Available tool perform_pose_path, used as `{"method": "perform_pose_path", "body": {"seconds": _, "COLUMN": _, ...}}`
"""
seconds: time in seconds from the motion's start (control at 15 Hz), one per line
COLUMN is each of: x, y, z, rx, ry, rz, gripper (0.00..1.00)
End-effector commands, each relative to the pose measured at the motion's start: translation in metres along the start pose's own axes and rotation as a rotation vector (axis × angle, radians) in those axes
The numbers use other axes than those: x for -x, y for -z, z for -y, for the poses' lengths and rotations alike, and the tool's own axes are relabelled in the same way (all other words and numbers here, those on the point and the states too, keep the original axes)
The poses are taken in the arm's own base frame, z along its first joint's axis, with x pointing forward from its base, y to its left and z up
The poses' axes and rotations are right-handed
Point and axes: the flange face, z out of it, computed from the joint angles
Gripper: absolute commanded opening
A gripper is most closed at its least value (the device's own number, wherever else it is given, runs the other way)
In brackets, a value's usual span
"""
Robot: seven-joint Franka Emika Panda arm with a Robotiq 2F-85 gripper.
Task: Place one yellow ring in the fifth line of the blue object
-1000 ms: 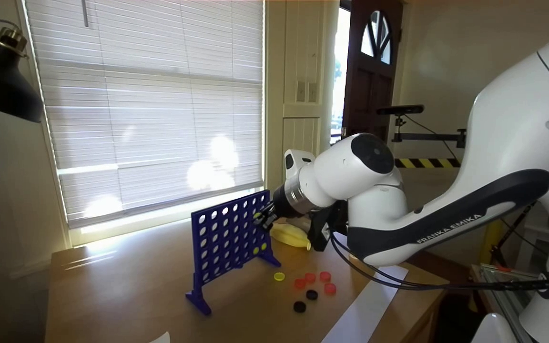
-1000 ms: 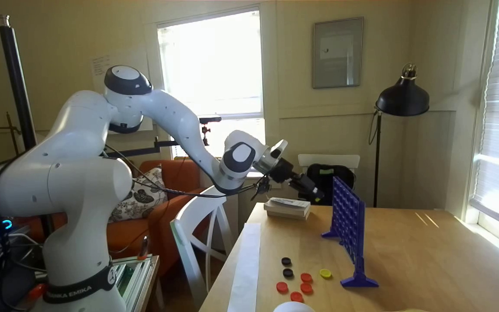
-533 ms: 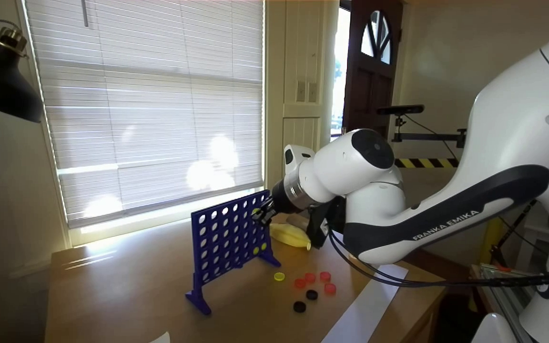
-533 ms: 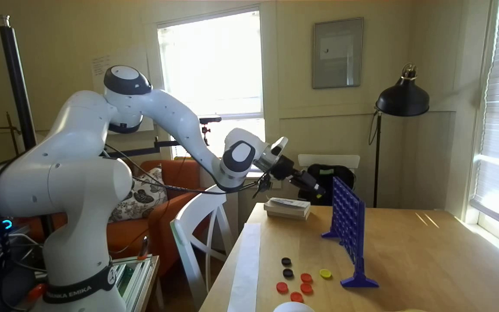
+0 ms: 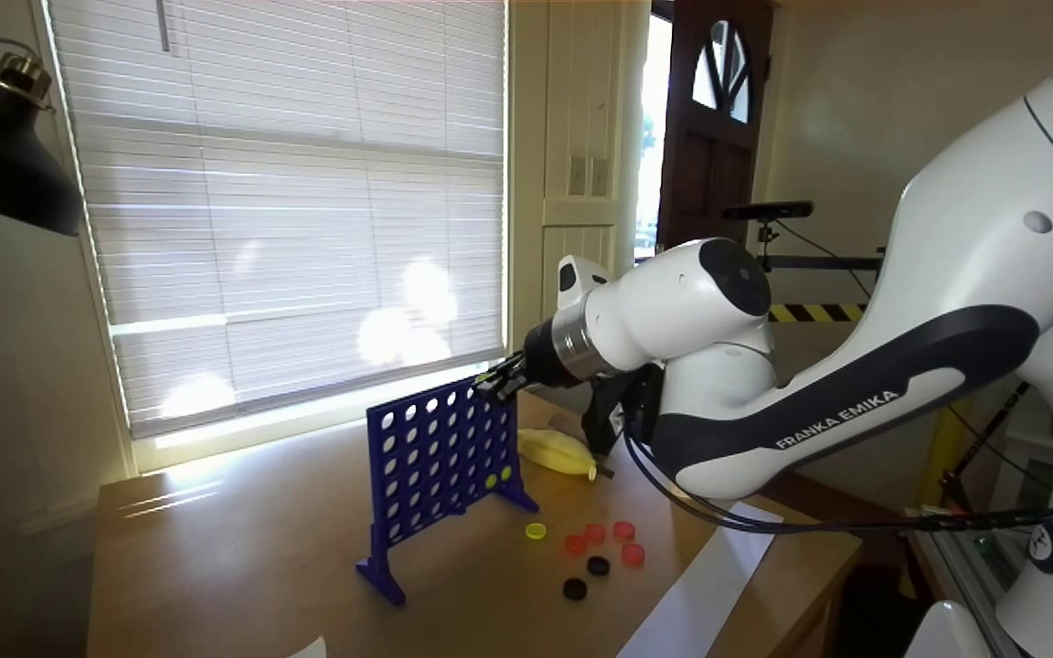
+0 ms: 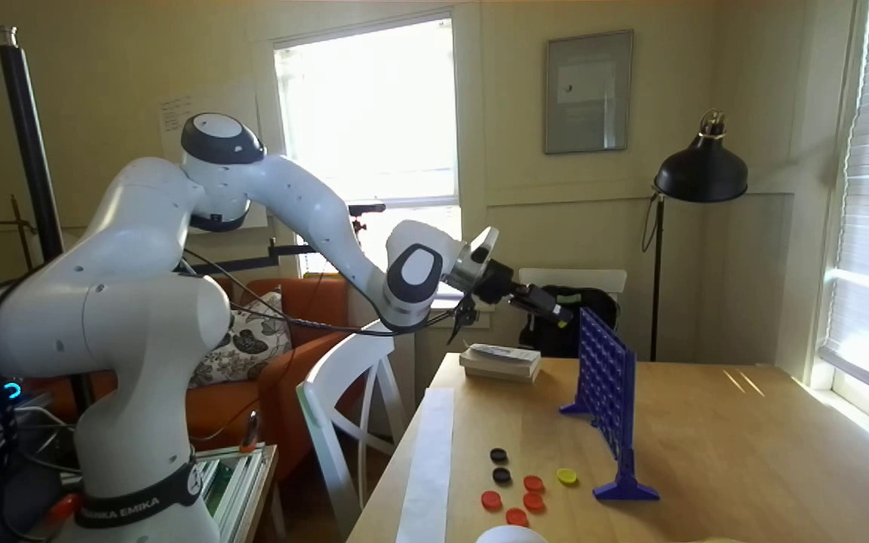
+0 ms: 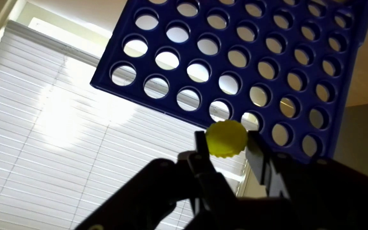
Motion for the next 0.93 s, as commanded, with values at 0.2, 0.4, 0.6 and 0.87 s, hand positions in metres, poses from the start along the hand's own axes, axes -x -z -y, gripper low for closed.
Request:
{"method": "perform_pose_path", "body": {"seconds": 0.2, "x": 0.004, "y": 0.009, "z": -0.027, "rx": -0.014, "ry": -0.079, "rz": -0.110, "gripper": 0.10}}
{"method": "perform_pose_path", "body": {"seconds": 0.4, "x": 0.008, "y": 0.010, "z": -0.039, "rx": -0.017, "ry": -0.114, "rz": -0.152, "gripper": 0.10}}
{"method": "perform_pose_path", "body": {"seconds": 0.6, "x": 0.010, "y": 0.009, "z": -0.047, "rx": -0.035, "ry": -0.133, "rz": -0.188, "gripper": 0.10}}
{"method": "perform_pose_path", "body": {"seconds": 0.87, "x": 0.011, "y": 0.003, "z": -0.056, "rx": -0.070, "ry": -0.156, "rz": -0.209, "gripper": 0.10}}
